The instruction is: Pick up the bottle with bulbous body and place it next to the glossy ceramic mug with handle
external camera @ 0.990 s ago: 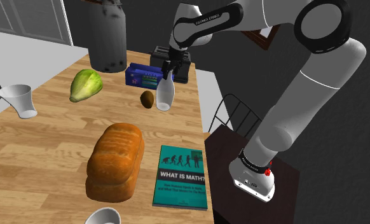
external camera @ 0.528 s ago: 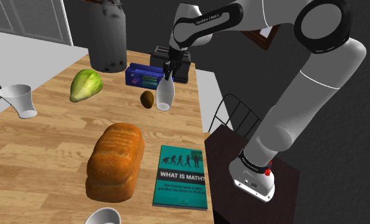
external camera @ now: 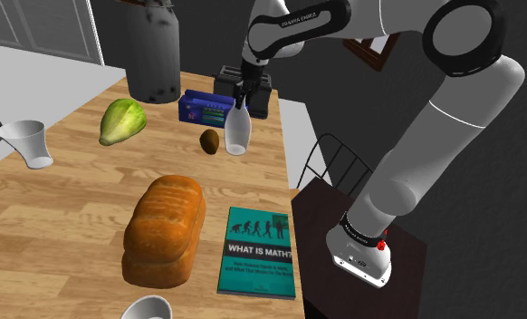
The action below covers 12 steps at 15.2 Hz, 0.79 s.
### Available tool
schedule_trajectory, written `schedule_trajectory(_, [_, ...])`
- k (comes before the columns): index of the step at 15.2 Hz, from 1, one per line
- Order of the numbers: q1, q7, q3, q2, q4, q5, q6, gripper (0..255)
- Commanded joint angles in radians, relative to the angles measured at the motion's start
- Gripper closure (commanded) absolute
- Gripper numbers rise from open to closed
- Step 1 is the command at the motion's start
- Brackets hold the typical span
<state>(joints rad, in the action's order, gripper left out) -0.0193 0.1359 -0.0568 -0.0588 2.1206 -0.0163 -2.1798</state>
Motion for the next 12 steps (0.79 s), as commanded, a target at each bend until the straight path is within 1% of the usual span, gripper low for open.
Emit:
schedule_trajectory(1, [0.000,-0.002,0.001,-0.011,-0.016,0.001,0.026,255])
schedule_trajectory(12, [-0.001,-0.006,0.001,-0.043,-0.130,0.004,0.172,255])
